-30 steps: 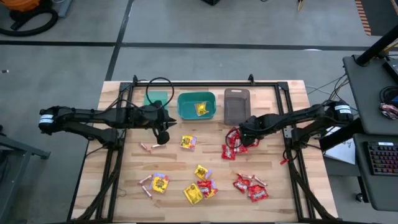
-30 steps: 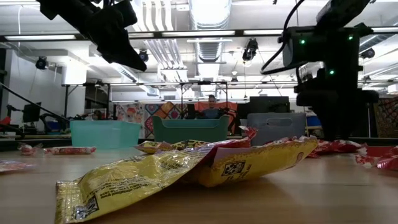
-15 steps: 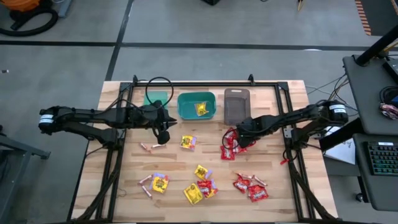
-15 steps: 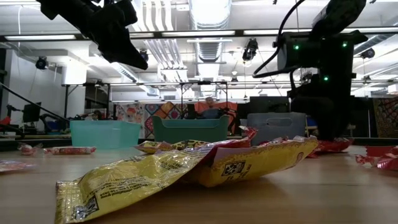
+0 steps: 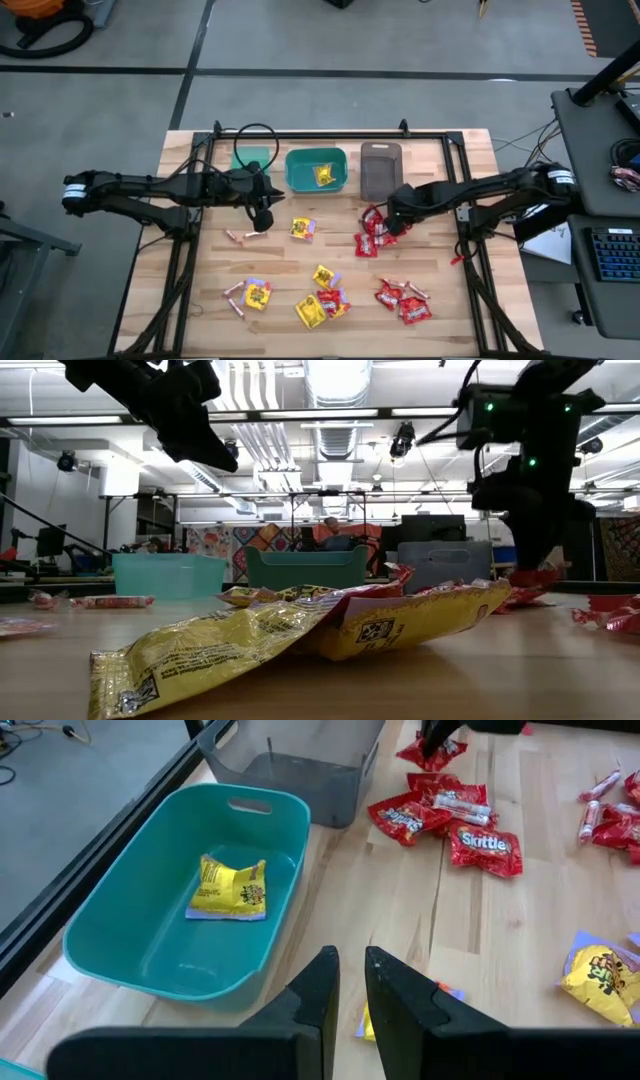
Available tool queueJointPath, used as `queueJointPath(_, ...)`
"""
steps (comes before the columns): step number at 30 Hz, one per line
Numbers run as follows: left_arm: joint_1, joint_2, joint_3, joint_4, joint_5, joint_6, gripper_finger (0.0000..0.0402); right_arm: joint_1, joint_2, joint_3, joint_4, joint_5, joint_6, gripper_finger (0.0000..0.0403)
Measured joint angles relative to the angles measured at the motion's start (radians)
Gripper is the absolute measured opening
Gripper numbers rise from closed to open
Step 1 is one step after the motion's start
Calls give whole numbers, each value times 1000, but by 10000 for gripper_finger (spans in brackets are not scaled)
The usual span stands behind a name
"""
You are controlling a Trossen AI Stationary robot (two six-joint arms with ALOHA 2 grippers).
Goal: Sort candy
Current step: Put the red candy into the black bin
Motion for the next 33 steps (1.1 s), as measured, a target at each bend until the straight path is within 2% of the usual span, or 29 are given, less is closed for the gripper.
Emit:
queueJointPath(16, -13, 0, -26, 35, 3, -53, 37, 3, -220, 0, 47, 45, -61, 8)
queueJointPath(20, -26, 0, -26, 61, 3, -53, 37, 3, -256, 0, 113, 45, -98, 8)
queueJointPath(24, -40, 0, -26, 88, 4, -53, 37, -3, -269, 0, 275, 49, -171, 8)
queueJointPath(29, -42, 0, -26, 111, 4, -55, 37, -85, -239, 1, 490, 108, -323, 8)
queueJointPath(33, -42, 0, -26, 118, 4, -87, 37, -218, -195, 2, 516, 108, -418, 8)
